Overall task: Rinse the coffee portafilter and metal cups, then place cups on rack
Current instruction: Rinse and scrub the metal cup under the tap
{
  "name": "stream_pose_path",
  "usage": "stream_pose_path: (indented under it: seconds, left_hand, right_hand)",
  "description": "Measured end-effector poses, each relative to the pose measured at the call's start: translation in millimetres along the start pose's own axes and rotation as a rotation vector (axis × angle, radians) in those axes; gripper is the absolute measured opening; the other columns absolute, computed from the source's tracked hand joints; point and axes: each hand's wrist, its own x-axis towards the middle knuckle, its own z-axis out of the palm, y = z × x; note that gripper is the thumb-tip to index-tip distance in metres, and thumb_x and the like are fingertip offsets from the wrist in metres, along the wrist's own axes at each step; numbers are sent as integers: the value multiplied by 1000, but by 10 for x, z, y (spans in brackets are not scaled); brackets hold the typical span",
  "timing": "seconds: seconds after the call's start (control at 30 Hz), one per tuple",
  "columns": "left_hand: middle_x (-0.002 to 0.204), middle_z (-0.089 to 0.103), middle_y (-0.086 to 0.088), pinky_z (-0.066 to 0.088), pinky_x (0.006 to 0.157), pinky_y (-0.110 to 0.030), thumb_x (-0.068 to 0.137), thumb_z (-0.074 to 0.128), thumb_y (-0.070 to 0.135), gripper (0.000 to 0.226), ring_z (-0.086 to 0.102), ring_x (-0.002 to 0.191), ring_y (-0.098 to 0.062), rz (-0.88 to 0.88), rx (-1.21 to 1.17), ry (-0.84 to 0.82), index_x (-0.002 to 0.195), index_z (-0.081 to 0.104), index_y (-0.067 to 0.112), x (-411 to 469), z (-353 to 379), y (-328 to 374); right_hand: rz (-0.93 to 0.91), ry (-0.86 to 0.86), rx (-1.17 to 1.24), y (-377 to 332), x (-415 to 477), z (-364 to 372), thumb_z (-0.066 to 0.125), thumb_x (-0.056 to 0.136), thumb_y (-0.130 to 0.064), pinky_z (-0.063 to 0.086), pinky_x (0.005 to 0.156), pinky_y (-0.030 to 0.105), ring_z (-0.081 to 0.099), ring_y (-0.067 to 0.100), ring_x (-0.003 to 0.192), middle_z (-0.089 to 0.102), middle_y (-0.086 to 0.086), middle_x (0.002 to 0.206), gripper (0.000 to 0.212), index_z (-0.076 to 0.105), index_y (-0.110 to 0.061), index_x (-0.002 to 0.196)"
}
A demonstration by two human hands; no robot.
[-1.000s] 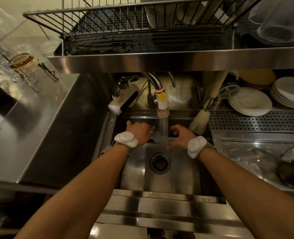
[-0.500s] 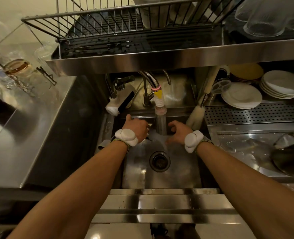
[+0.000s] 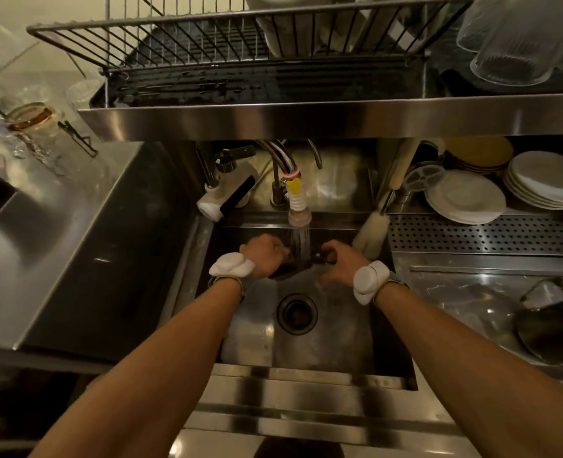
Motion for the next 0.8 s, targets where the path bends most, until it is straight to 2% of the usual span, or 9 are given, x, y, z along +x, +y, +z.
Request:
stream_pose_path:
  seconds: [0.07, 0.17, 0.3, 0.37, 0.47, 0.53, 0.67, 0.73, 0.8]
  left_hand:
    - [109, 67, -17, 48, 88, -36, 91, 55, 21, 23, 62, 103, -33, -68, -304, -34, 101, 68, 6, 28, 48, 15]
    - [100, 64, -16, 49, 64, -24, 90, 54, 8, 23, 62, 85, -26, -127, -533, -58, 107, 65, -4, 59, 68, 19]
    - [81, 62, -9, 43, 54, -19, 90, 52, 3, 13, 61, 63, -10, -151, -710, -94, 92, 65, 3, 115, 56, -32]
    - [77, 61, -3, 42, 56, -21, 90, 51, 5, 16, 60, 62, -6, -167, -764, -109, 80, 61, 12, 135, 38, -59]
    - [83, 64, -2, 43, 61, -22, 91, 49, 6, 15, 60, 72, -8, -148, -746, -148, 93, 64, 8, 138, -8, -124]
    - [94, 64, -9, 46, 62, -21, 91, 49, 3, 19, 61, 82, -15, -122, -705, -157, 102, 64, 1, 146, -47, -192]
    - [107, 67, -25, 49, 78, -33, 82, 58, 16, 24, 62, 102, -39, -208, -597, -54, 93, 70, -2, 206, -112, -390]
    - [104, 70, -18, 48, 88, -36, 80, 60, 20, 19, 63, 101, -34, -228, -524, 7, 86, 75, 9, 224, -110, -502]
    - [100, 71, -10, 47, 87, -33, 83, 60, 25, 18, 64, 99, -26, -219, -445, 7, 85, 76, 16, 228, -82, -566]
  right_hand:
    - [4, 16, 49, 66, -8, 11, 88, 57, -23, 46, 90, 32, 54, 28, 117, 52, 13, 131, 98, 33, -16, 138]
    - [11, 80, 188, 110, 38, -19, 90, 53, -19, 45, 95, 37, 49, 32, 122, 48, 14, 135, 116, 18, -17, 143]
    - [10, 86, 302, 91, 155, 37, 91, 48, -24, 40, 97, 33, 45, 28, 126, 45, 9, 140, 125, 14, -19, 146]
    - [-17, 54, 332, 25, 196, 137, 92, 45, -28, 41, 99, 32, 46, 24, 125, 47, 4, 138, 121, 20, -19, 143]
    - [-32, 140, 446, -120, 254, 284, 91, 44, -29, 42, 81, 19, 53, 16, 108, 54, -4, 122, 105, 33, -21, 131]
    - [-30, 196, 469, -196, 281, 342, 90, 45, -28, 42, 77, 18, 53, 14, 101, 56, -4, 115, 94, 40, -20, 124]
    - [-53, 178, 400, -146, 271, 355, 90, 45, -27, 41, 73, 12, 53, 10, 95, 57, -6, 108, 81, 43, -23, 111]
    - [-37, 216, 410, -119, 289, 352, 90, 46, -26, 42, 80, 18, 51, 10, 97, 57, -6, 110, 83, 44, -20, 116]
    - [-29, 261, 429, -149, 304, 371, 90, 47, -25, 41, 81, 20, 52, 10, 96, 56, -8, 106, 82, 44, -20, 115]
